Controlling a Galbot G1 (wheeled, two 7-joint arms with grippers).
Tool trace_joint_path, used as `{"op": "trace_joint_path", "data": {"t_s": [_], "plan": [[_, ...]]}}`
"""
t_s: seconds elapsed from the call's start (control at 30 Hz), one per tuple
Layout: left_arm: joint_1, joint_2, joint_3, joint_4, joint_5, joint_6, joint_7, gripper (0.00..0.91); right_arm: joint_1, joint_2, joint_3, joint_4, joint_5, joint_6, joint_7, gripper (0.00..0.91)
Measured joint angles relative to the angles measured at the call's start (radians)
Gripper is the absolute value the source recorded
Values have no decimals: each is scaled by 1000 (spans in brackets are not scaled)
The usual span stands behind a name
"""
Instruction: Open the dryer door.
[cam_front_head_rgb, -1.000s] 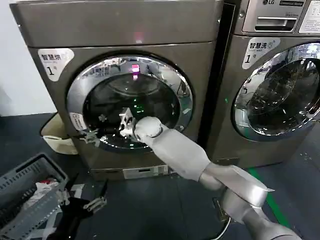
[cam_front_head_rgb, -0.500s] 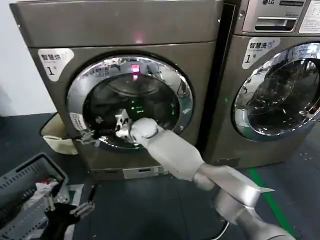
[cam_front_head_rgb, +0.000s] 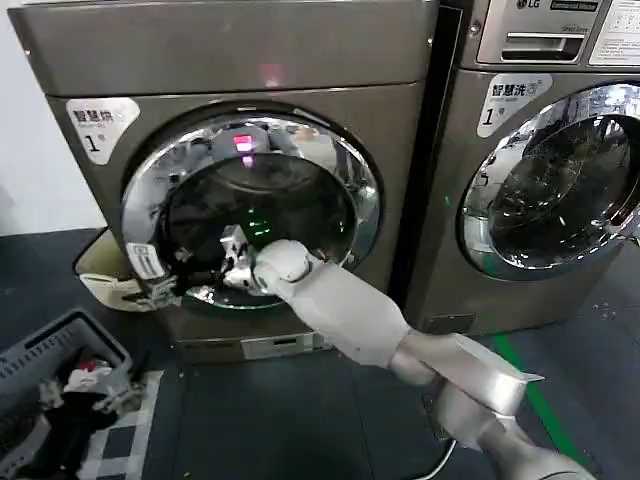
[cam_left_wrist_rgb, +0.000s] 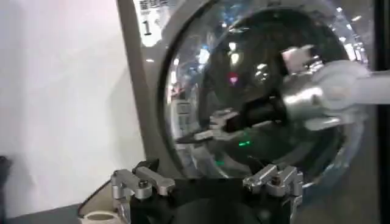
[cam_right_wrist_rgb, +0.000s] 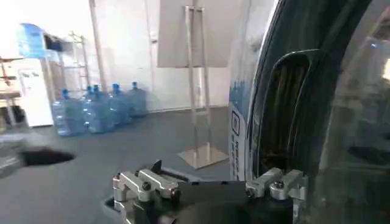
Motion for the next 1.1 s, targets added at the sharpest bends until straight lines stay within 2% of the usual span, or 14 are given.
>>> {"op": "trace_joint_path", "data": {"t_s": [0.27, 0.57, 0.9, 1.1], "plan": [[-44, 26, -111, 24, -133, 43, 1, 907, -6, -24, -31, 81, 35, -45, -53, 907], [-95, 54, -230, 73, -254, 48, 18, 907, -10, -138, -85, 258, 138, -92, -75, 907], [-152, 116, -374, 176, -473, -13, 127, 907, -49, -323, -125, 538, 222, -123, -103, 907], [-166, 176, -386, 246, -494, -92, 166, 907, -58, -428, -138, 680, 264, -138, -132, 907]]}}
